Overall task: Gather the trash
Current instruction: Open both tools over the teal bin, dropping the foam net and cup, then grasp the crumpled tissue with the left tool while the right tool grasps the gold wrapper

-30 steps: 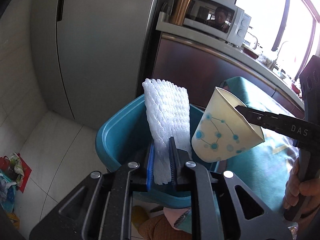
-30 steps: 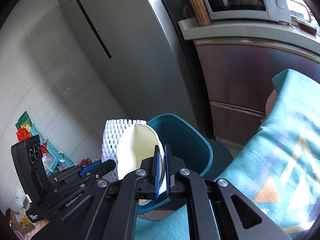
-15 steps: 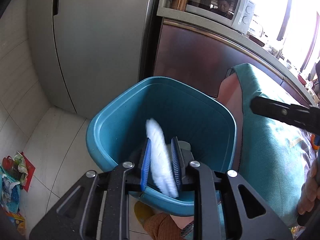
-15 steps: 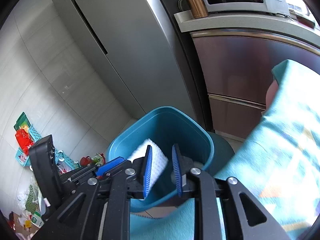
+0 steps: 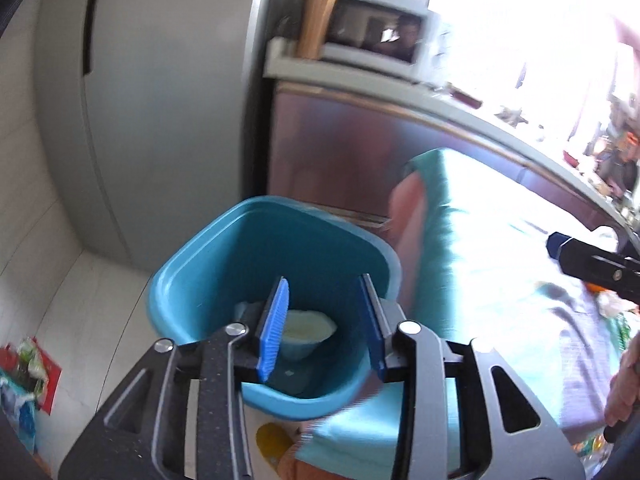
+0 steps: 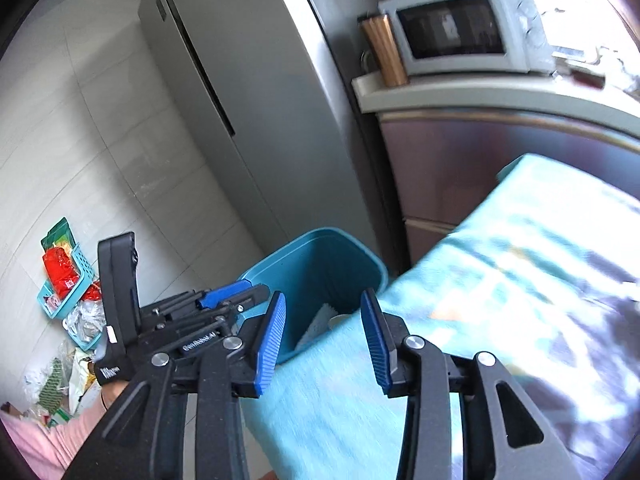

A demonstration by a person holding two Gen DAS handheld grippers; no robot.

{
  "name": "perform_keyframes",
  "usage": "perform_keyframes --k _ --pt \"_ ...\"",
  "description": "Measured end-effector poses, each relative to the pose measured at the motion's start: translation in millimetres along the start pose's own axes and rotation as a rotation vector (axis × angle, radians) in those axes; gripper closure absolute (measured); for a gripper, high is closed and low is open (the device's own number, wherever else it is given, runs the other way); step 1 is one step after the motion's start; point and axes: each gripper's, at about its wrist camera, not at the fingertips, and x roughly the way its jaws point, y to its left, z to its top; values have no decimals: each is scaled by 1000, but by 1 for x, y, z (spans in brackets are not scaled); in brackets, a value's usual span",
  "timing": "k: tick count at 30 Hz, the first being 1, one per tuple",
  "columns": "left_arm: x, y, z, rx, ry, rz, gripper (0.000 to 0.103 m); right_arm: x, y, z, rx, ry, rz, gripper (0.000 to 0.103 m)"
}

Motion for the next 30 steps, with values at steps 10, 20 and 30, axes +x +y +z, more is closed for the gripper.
perform_keyframes --k 10,20,30 --pt "-27 -118 4 209 -59 -276 57 -106 -40 -35 40 -141 -183 54" --pt "-11 -247 -23 359 39 -516 54 -205 -101 -85 222 -244 -420 54" --pt "21 -330 -37 428 152 -614 46 -273 -152 -122 353 -346 -601 52"
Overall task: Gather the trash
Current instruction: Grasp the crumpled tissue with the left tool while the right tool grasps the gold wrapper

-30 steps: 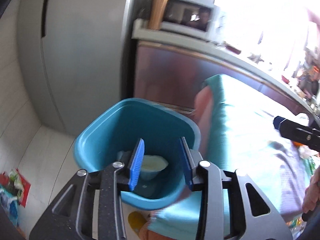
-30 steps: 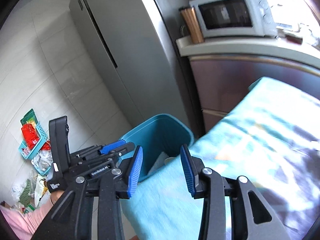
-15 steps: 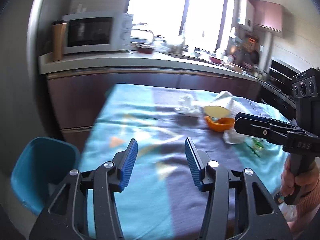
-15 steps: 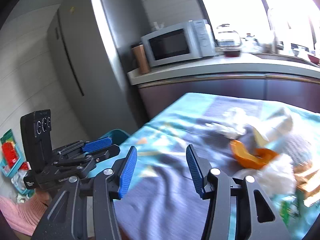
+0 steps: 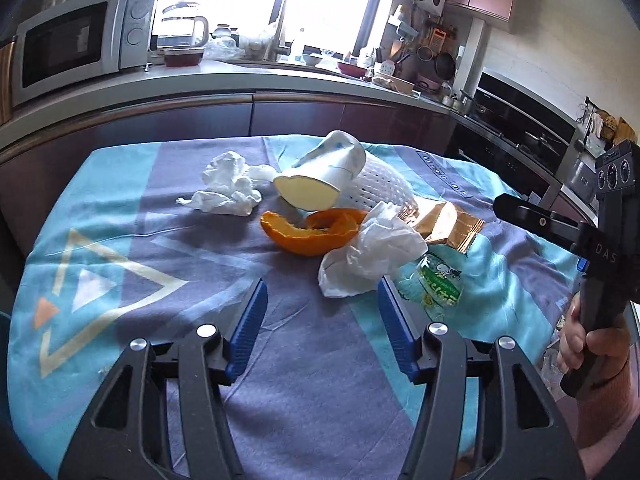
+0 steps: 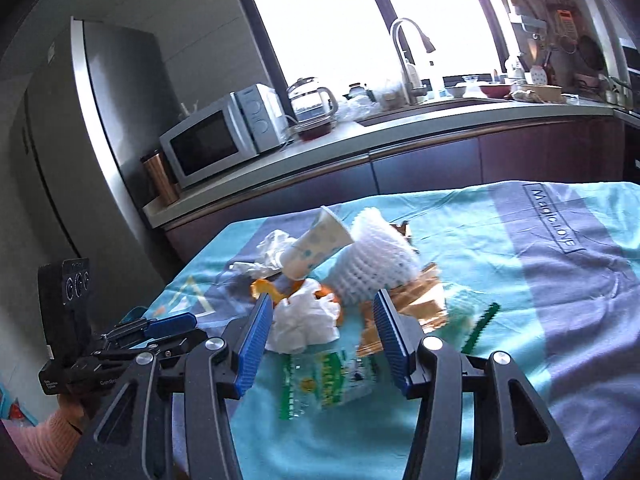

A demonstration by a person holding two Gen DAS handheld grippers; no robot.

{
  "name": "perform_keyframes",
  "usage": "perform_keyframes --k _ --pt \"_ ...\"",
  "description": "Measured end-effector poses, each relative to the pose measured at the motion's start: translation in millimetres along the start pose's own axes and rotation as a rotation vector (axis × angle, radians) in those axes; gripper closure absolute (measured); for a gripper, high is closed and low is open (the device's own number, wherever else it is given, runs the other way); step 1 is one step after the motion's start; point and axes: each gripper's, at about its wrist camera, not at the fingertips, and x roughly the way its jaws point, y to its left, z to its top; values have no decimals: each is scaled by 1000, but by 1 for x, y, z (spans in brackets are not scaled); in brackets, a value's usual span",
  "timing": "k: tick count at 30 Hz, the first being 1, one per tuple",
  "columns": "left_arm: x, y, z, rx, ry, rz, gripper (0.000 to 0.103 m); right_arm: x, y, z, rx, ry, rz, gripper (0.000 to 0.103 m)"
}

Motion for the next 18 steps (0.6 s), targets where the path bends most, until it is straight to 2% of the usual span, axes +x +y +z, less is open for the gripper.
perform_keyframes --k 7,18 --pt "30 -10 7 1 60 -20 44 10 -42 -5 94 23 -52 50" --pt "67 -23 15 -22 140 -17 45 32 -61 -11 205 76 28 50"
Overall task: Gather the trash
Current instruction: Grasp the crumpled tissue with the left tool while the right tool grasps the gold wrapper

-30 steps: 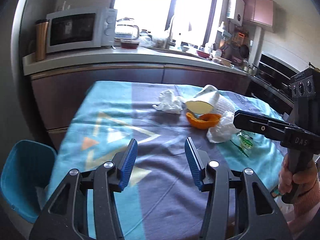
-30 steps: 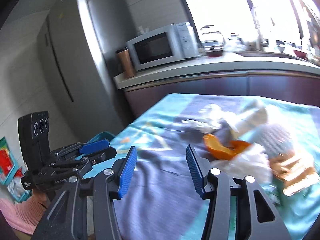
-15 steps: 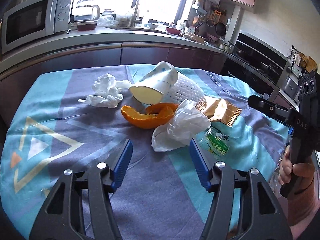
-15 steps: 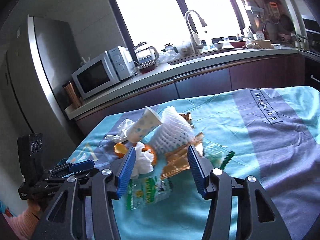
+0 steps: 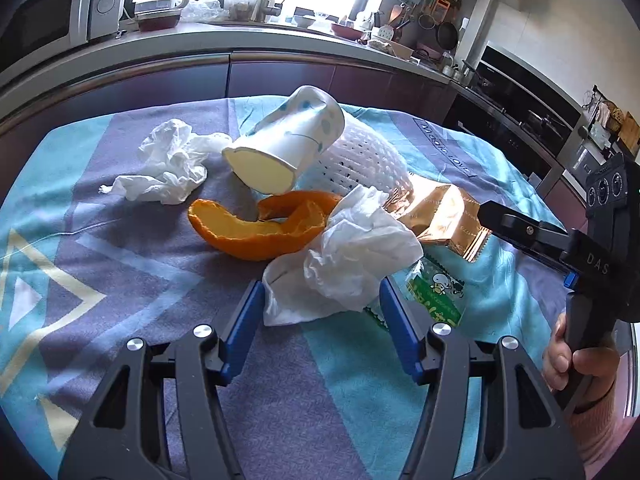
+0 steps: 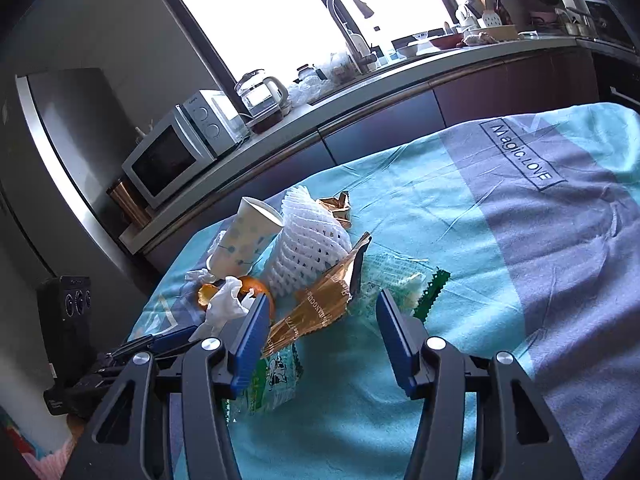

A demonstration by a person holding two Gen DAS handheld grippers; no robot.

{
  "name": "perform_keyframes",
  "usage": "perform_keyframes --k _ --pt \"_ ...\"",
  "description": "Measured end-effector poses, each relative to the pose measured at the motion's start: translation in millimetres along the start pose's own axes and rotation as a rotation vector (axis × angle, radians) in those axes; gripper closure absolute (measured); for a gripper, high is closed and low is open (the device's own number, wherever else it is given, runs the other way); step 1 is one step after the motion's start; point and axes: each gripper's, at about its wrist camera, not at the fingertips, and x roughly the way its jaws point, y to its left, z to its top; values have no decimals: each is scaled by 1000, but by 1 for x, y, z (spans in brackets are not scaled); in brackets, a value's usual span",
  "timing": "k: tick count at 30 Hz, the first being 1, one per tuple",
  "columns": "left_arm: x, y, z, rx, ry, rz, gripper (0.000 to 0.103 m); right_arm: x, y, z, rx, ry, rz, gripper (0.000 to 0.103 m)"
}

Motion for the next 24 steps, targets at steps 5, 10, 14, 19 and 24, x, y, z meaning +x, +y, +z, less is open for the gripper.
perform_keyframes --k 5,10,14,19,24 --pt "11 -3 3 -7 24 11 52 3 -5 0 42 17 27 58" --pt "14 -3 5 -14 32 4 73 1 -16 -1 102 27 59 76" --pt "14 -3 3 -28 31 -14 86 -3 -20 -3 129 19 74 90" --pt "4 -5 1 -24 1 -22 95 -13 -19 -4 127 -10 75 93" --pt "-16 -7 -1 -17 -46 -39 96 -29 -18 -3 117 -46 74 94"
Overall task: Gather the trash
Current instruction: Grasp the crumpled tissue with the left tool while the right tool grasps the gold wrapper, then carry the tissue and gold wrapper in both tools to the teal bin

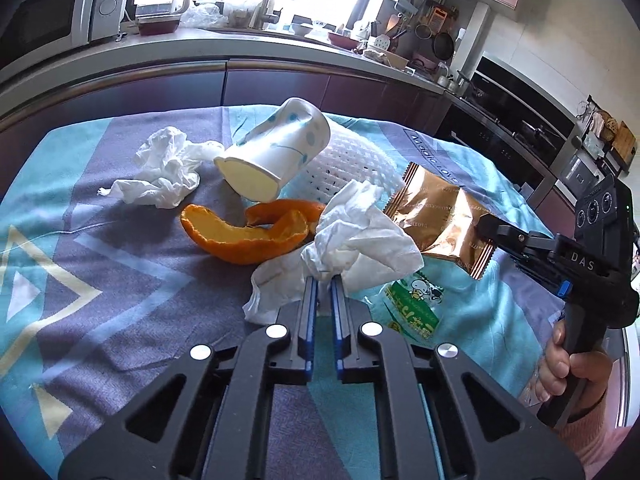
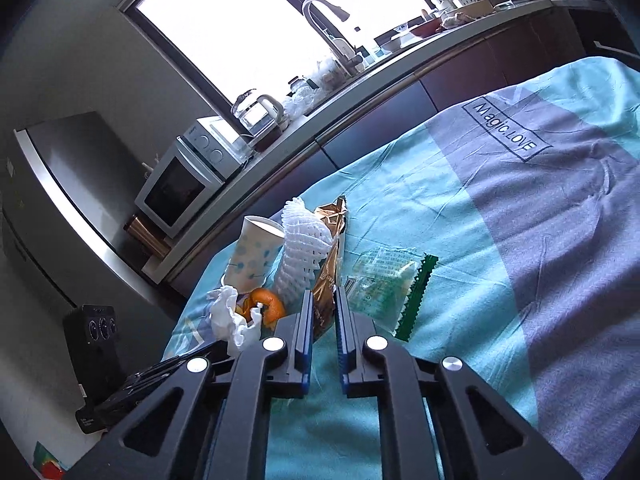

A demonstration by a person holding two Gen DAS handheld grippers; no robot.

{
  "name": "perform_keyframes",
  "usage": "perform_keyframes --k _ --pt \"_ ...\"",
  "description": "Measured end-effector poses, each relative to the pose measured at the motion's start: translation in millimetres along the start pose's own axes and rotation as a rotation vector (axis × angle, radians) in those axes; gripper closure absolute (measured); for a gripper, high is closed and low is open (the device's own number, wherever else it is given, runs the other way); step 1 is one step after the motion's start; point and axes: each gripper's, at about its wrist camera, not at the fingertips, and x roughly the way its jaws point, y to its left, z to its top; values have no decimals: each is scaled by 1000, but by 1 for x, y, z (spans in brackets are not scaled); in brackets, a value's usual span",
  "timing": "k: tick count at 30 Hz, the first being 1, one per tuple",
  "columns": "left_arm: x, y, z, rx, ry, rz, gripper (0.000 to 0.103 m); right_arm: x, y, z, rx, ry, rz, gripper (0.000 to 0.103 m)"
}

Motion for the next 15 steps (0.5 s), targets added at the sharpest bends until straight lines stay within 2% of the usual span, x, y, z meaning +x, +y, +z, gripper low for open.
perform_keyframes --k 6,15 --pt "-27 4 -5 -6 -43 -8 96 -16 8 2 -20 -32 10 94" --pt "-76 26 -13 -46 -116 -1 96 -24 41 4 -84 -48 87 94"
